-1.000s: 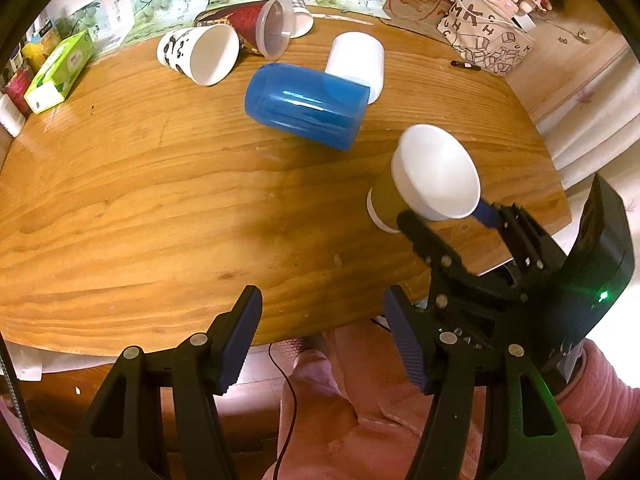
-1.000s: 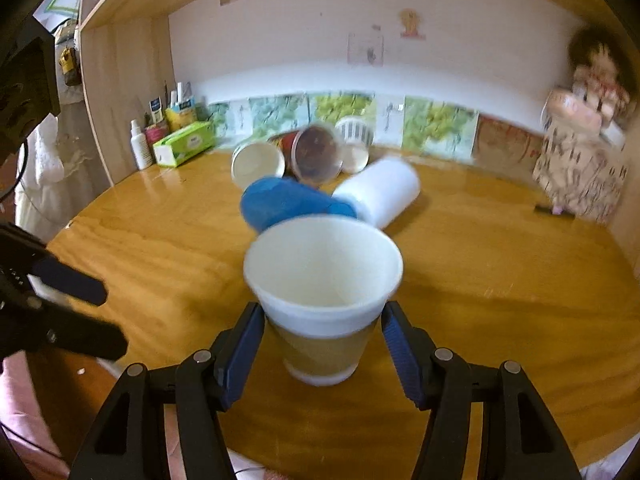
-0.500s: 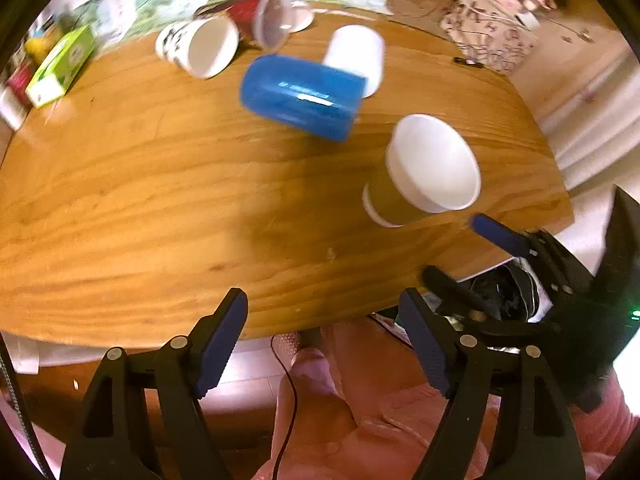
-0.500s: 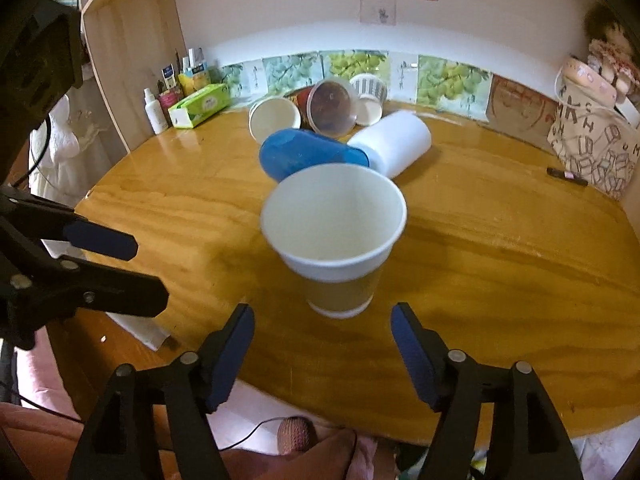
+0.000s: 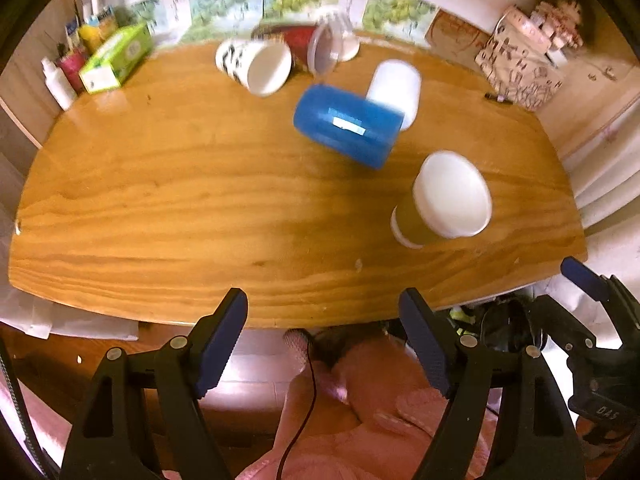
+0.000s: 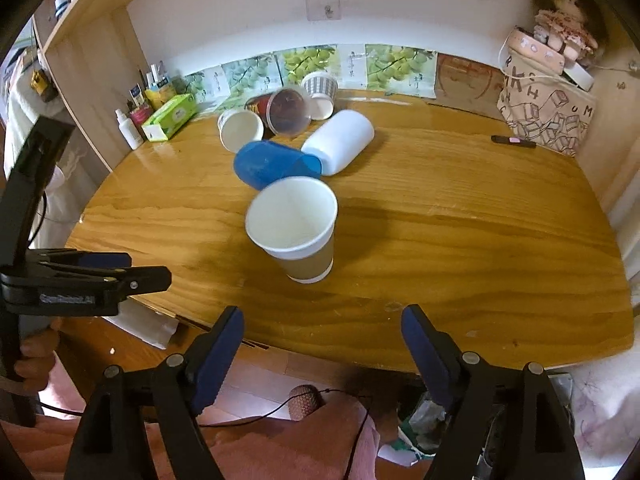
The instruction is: Flip cup upright
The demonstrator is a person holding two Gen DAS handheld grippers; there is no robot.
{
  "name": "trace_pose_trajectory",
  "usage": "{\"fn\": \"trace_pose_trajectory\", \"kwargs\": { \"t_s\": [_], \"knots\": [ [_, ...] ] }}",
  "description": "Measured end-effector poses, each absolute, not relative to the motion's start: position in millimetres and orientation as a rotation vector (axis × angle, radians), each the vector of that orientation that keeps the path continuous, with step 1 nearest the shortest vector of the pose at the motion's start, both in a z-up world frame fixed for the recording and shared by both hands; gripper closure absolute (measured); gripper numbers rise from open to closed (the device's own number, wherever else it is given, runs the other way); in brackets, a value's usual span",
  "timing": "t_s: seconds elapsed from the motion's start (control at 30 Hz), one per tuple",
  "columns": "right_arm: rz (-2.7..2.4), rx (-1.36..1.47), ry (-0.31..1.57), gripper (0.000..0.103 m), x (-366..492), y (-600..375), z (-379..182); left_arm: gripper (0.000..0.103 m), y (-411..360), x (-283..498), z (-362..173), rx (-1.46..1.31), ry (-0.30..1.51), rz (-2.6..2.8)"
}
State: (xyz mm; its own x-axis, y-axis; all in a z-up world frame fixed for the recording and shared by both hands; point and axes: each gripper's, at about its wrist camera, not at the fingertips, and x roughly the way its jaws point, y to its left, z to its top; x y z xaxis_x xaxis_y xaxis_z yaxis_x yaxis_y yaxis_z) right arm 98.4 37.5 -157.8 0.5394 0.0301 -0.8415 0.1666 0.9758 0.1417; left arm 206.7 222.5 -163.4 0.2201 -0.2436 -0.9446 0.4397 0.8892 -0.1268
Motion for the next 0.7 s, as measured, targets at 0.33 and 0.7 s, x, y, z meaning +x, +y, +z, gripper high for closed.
{"fn": "trace_pose_trajectory", "kwargs": {
  "t_s": [0.33, 0.7],
  "knots": [
    [-0.097, 0.377, 0.979, 0.021, 93.6, 15.9, -93.5, 0.020, 200.5, 191.5, -90.8, 0.158, 1.130, -0.464],
    [-0.140, 0.361, 0.798, 0.019, 68.6, 12.3, -24.8, 0.015, 196.0, 162.2, -14.8, 0.122, 0.866, -0.398]
  ]
}}
